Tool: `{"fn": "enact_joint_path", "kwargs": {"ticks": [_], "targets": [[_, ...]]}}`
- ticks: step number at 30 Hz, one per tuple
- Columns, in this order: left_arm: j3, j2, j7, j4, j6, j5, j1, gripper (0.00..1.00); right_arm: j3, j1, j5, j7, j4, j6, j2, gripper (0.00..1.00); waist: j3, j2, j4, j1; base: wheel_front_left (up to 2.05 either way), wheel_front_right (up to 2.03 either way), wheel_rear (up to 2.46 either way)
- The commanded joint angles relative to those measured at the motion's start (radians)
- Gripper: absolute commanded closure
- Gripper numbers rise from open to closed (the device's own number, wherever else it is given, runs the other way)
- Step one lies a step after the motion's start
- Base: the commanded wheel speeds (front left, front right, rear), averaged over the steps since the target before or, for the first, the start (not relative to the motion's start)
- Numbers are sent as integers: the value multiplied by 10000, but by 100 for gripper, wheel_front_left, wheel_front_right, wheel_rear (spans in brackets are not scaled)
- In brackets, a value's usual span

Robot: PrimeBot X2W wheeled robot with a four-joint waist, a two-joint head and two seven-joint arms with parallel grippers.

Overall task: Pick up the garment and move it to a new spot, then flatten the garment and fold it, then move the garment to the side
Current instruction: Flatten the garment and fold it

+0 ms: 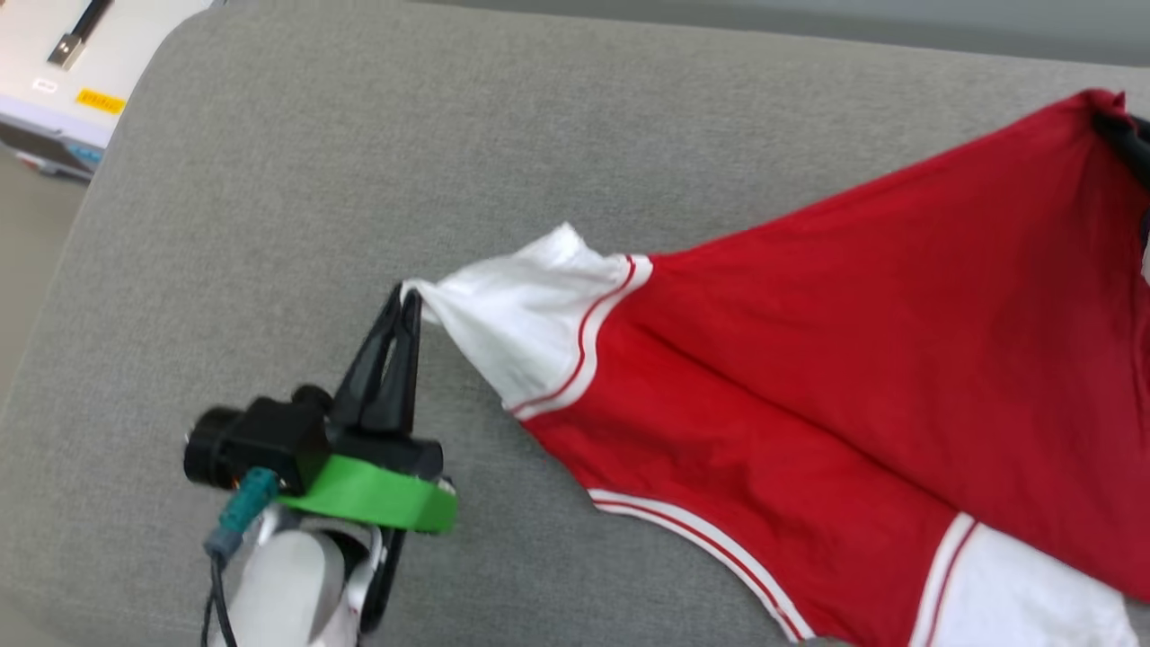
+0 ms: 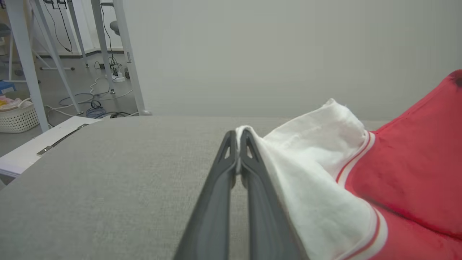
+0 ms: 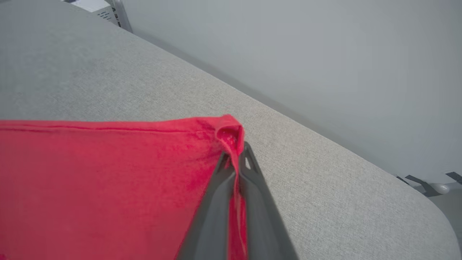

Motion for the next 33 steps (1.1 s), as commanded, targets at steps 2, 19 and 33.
{"fn": "enact_joint_path", "kwargs": {"ticks": [2,19,33], "targets": [[102,211,49,-245,-79,0,-772,100,-426,163,-211,-334,-245,-7,102,100,-461,0,-547,-1,0,0,0],[-253,1473,1666,216,-525,-557,-8618,100,-3427,-2817,-2267,-596,-1132,-7,2012,100,1371,0,-1511,-1,0,0,0],[-811,1626,1341,4702,-557,-673,-15973,100,-3115,-9181,-3904,-1323,2520,-7,3025,100,3076,0,-1653,-1,0,0,0]]}}
